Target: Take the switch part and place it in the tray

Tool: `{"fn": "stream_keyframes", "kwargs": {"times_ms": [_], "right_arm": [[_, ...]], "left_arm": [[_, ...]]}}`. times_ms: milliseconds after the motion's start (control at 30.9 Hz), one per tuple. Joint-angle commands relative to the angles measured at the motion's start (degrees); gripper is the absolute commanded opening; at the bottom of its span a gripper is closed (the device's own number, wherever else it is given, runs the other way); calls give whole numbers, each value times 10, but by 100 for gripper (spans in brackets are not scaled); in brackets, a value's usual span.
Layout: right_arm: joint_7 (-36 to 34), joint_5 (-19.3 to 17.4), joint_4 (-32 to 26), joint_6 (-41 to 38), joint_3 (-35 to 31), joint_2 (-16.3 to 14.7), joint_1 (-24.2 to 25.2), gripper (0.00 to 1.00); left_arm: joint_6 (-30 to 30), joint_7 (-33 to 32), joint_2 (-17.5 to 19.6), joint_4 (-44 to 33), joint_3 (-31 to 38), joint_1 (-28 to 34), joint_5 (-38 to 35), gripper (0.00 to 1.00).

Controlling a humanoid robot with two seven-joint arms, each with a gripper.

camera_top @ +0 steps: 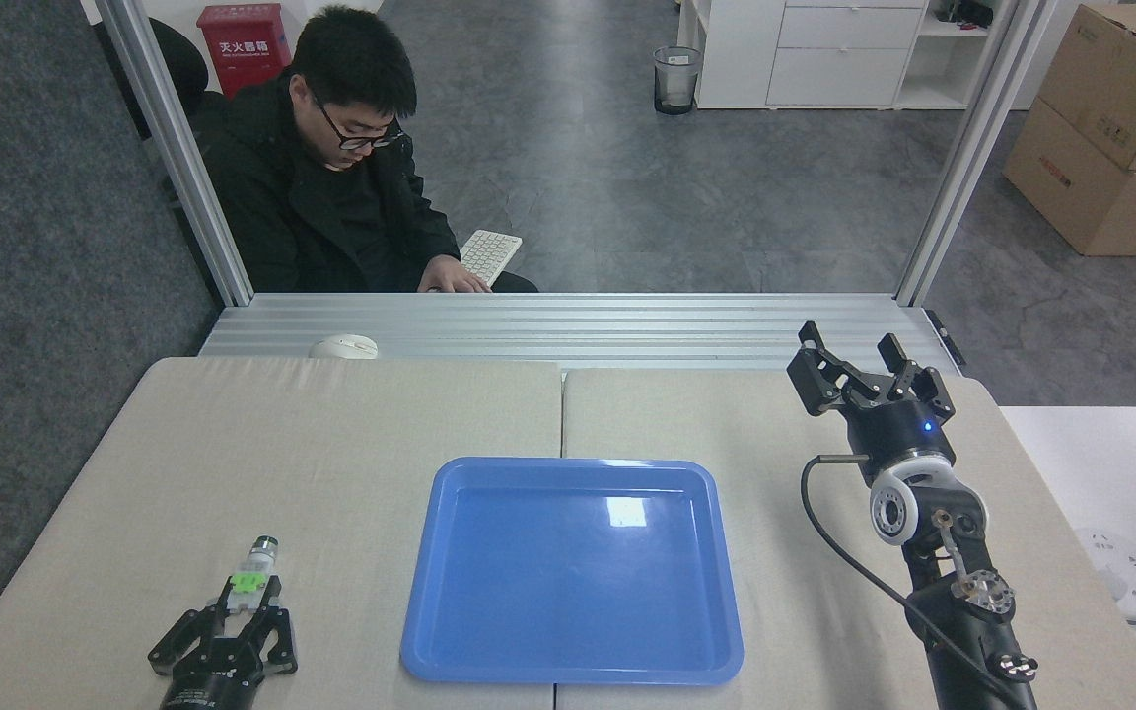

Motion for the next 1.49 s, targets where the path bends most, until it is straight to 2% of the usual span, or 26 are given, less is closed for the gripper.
{"fn": "stream_keyframes", "kwargs": {"times_ms": [0, 194, 292, 356, 421, 486, 616, 648, 745, 843, 972, 1037, 1167, 1264, 1458], "right_arm": [[0, 0, 0, 0, 0, 0, 0, 100], [0, 0, 0, 0, 0, 0, 0, 100], [0, 0, 0, 0, 0, 0, 0, 100], [0, 0, 0, 0, 0, 0, 0, 100], [0, 0, 0, 0, 0, 0, 0, 100], [0, 0, 0, 0, 0, 0, 0, 100], [0, 0, 0, 0, 0, 0, 0, 100], [0, 1, 0, 0, 1, 1, 0, 100], [0, 1, 0, 0, 1, 2, 0, 100], [0, 1, 0, 0, 1, 2, 0, 100], [0, 1, 0, 0, 1, 2, 0, 100], [0, 0, 0, 0, 0, 2, 0, 100], [0, 1, 0, -1, 0, 2, 0, 100], [0, 1, 0, 0, 1, 2, 0, 100], [0, 0, 0, 0, 0, 2, 0, 100]], "left_arm": [[-9, 1, 2, -22, -17, -8, -23, 0], [-27, -10, 2, -191, -17, -25, -30, 0], [-43, -14, -2, -237, -18, -58, -25, 0], [-79, -14, -8, -261, -18, -72, -21, 0], [-120, -14, -31, -271, -21, -83, -21, 0], [-156, -16, -69, -271, -36, -91, -23, 0], [-161, -63, -94, -240, -111, -103, -45, 0], [-158, -146, -148, -96, -202, -78, -156, 9], [-158, -146, -148, -115, -202, -79, -154, 25], [-157, -146, -149, -137, -202, -78, -155, 46], [-152, -144, -154, -169, -198, -74, -153, 56], [-125, -141, -159, -189, -193, -77, -151, 67], [-29, -137, -165, -213, -191, -94, -151, 82], [21, -136, -157, -210, -172, -111, -148, 87], [37, -137, -149, -159, -53, -158, -92, 90]]}}
